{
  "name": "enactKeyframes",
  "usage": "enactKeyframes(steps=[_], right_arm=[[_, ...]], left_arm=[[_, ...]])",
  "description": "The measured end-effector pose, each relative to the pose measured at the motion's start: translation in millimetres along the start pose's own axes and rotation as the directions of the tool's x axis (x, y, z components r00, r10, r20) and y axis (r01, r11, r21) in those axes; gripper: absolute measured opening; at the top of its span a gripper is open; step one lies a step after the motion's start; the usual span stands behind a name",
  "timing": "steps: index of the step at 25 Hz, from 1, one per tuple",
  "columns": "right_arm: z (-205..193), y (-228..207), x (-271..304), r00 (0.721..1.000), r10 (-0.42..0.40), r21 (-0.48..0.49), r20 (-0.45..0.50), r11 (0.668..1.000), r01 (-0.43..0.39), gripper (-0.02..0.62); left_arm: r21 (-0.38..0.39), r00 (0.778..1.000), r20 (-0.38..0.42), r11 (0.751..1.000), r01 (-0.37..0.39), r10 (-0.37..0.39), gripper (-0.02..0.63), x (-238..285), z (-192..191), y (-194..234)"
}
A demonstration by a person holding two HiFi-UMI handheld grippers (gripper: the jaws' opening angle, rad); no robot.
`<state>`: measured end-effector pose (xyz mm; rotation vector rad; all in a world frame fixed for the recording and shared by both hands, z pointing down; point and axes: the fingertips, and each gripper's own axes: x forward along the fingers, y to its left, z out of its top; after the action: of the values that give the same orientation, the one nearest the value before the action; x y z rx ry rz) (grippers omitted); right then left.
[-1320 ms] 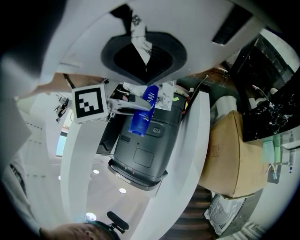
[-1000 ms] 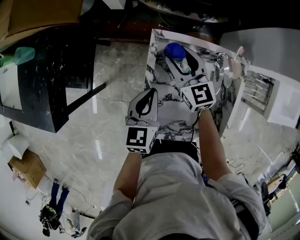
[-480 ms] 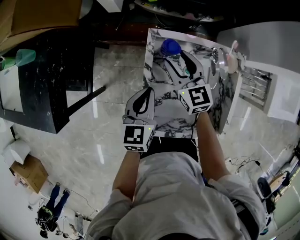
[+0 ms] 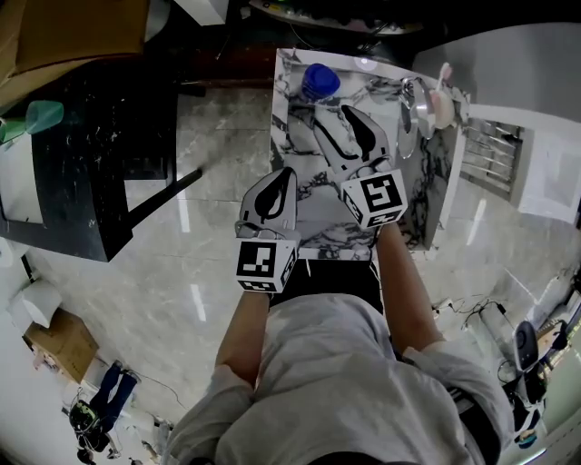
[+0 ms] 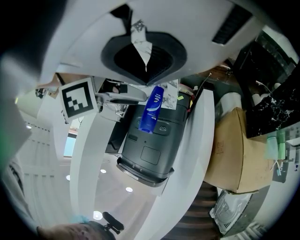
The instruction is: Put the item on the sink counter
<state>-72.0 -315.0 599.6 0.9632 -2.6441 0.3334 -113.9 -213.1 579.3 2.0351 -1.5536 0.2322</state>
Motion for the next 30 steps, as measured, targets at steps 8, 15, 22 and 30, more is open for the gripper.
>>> enactKeyframes(steps=[8, 15, 22, 30], right_arm=[[-11, 12, -19, 1.000, -0.018, -0.001, -0.014, 1.000, 0.018, 0.213], [-11, 17, -47, 0.996, -0.093, 0.002, -0.003, 0.996, 0.093, 0.029], [-6, 21, -82, 0.986, -0.168, 0.019, -0.009, 0.986, 0.168, 0.005], [14, 41, -121, 0.967, -0.255, -0.019, -0.011, 0.967, 0.255, 0.005]], left_arm=[[0.023, 0.999, 0.000, 0.999, 0.035, -0.035, 0.009, -3, -1, -11], [0.043, 0.997, -0.004, 0.996, 0.073, -0.073, 0.009, -2, 1, -22], [0.109, 0.993, -0.014, 0.987, 0.119, -0.118, 0.009, -10, 7, -37], [0.181, 0.982, -0.034, 0.965, 0.190, -0.187, 0.009, -29, 12, -56]])
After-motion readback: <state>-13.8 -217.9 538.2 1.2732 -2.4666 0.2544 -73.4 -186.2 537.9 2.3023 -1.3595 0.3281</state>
